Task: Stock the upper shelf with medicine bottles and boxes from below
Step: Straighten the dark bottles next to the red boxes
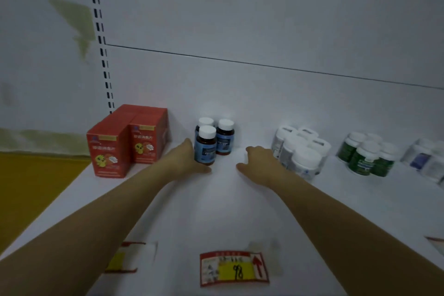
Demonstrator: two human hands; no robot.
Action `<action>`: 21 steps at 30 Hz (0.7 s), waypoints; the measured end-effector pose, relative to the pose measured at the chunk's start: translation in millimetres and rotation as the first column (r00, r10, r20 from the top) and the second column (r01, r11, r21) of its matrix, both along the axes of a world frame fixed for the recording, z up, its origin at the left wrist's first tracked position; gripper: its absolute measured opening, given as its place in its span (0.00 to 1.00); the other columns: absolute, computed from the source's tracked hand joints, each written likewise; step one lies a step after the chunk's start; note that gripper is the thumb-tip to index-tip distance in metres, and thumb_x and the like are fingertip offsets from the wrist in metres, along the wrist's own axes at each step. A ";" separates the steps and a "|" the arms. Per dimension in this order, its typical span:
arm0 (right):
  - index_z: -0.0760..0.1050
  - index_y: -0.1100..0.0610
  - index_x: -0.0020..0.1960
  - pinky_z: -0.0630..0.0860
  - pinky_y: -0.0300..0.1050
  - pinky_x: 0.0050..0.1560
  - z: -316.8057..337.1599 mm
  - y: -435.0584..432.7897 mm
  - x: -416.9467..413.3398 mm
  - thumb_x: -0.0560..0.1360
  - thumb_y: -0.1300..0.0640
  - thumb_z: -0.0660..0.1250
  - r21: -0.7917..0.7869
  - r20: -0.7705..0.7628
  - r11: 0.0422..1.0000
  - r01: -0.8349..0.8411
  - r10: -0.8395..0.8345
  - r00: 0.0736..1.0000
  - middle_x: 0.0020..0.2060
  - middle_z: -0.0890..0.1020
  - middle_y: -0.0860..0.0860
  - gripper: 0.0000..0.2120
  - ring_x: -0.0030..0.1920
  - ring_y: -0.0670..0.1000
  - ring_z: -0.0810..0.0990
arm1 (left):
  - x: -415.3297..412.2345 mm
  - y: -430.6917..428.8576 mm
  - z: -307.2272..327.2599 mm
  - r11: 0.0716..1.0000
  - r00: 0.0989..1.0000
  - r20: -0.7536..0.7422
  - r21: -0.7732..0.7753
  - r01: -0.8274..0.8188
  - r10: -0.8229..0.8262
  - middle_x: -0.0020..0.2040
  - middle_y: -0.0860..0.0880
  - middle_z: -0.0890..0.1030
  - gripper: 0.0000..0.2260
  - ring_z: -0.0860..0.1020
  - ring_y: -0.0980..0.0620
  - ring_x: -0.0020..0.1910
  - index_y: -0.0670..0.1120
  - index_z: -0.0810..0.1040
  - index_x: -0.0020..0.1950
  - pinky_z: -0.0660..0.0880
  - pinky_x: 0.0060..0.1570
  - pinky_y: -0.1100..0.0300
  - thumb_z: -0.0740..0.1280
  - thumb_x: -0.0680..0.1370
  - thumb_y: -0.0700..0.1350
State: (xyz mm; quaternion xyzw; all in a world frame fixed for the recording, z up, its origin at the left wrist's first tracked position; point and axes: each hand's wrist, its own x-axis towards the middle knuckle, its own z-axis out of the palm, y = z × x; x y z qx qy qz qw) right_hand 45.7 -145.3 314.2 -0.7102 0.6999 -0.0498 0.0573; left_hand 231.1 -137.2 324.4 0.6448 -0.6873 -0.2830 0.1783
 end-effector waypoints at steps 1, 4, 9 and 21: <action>0.64 0.61 0.70 0.67 0.50 0.63 -2.4 -4.4 -2.1 0.79 0.47 0.58 -0.001 0.004 1.000 -0.002 0.002 1.000 0.66 0.69 0.58 0.24 0.67 0.60 0.67 | -2.7 -4.4 -3.2 1.000 1.000 -0.026 -0.007 -0.004 0.003 0.74 0.44 0.64 0.40 0.66 0.46 0.71 0.42 0.55 0.75 0.65 0.65 0.58 0.74 0.71 0.49; 0.66 0.61 0.67 0.68 0.50 0.61 -7.1 -17.8 -6.2 0.79 0.47 0.58 0.001 -0.002 1.000 -0.018 0.018 1.000 0.64 0.71 0.59 0.23 0.65 0.60 0.68 | -6.9 -14.6 -10.7 0.999 0.997 -0.075 -0.047 0.010 -0.013 0.72 0.46 0.68 0.39 0.69 0.48 0.69 0.45 0.58 0.74 0.65 0.61 0.62 0.75 0.70 0.46; 0.67 0.61 0.64 0.69 0.51 0.58 -6.1 -40.2 -5.6 0.79 0.46 0.57 -0.033 0.037 0.999 -0.037 0.038 0.999 0.62 0.72 0.59 0.22 0.64 0.61 0.68 | -6.1 -26.7 -14.6 0.996 0.993 -0.119 -0.088 0.001 -0.011 0.68 0.46 0.73 0.31 0.73 0.50 0.59 0.46 0.63 0.71 0.67 0.54 0.63 0.73 0.71 0.43; 0.73 0.60 0.58 0.71 0.49 0.50 -17.1 -61.7 10.3 0.79 0.49 0.60 -0.165 0.175 0.984 -0.066 0.095 0.980 0.54 0.80 0.58 0.15 0.56 0.60 0.75 | -13.0 -27.2 -17.7 0.989 0.969 -0.245 -0.145 -0.040 0.003 0.65 0.48 0.75 0.26 0.74 0.53 0.55 0.47 0.67 0.69 0.66 0.53 0.64 0.71 0.73 0.43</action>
